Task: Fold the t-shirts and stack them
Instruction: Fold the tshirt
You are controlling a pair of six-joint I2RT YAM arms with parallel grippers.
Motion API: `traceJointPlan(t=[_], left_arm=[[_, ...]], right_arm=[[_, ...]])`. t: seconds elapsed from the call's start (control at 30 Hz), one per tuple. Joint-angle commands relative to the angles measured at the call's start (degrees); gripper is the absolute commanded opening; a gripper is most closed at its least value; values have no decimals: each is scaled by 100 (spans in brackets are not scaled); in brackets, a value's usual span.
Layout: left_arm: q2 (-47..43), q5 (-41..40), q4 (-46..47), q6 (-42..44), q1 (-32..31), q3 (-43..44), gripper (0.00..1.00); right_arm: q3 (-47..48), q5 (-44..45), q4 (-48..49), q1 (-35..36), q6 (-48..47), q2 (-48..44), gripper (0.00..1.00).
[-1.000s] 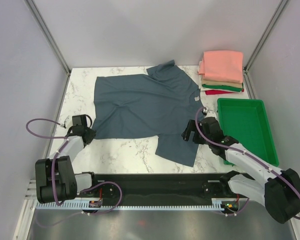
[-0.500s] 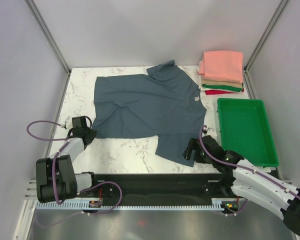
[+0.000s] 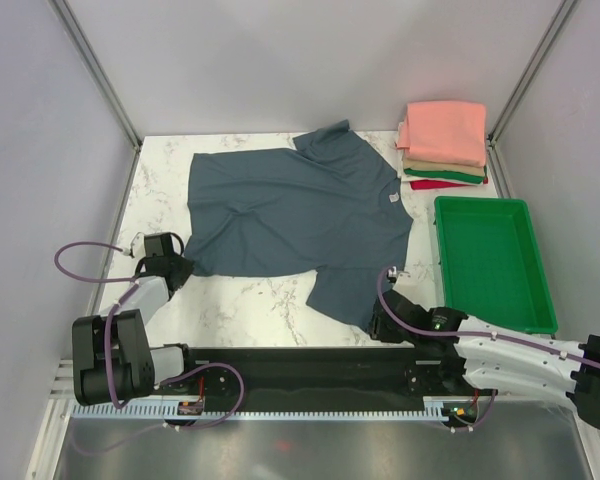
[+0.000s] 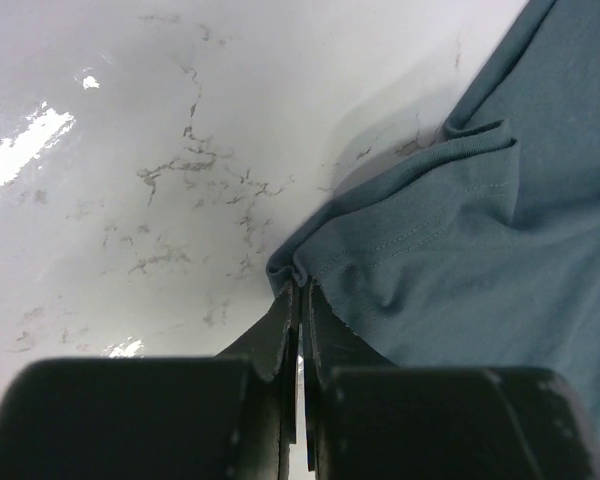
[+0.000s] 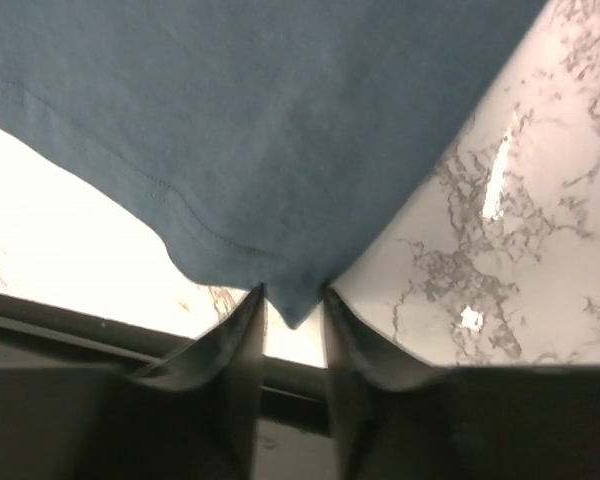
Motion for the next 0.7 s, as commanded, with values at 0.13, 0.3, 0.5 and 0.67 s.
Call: traceJointPlan(t=[0.13,0.3,0.5,0.67], left_arm=[[67,85,188,156,30,-60,2],[15,146,-13,375,21,1,2],[-749,515,-418,395,12,-156,2],[-1575,937,-1032,306,4,-79,2]], right_arm=[[59,432,-202,388,401,150,6],[419,949,-919,493,436,-139,0],[1017,1830,-1924,634,498,-623,0],[1193,2014,-2065,712,586,-789,0]])
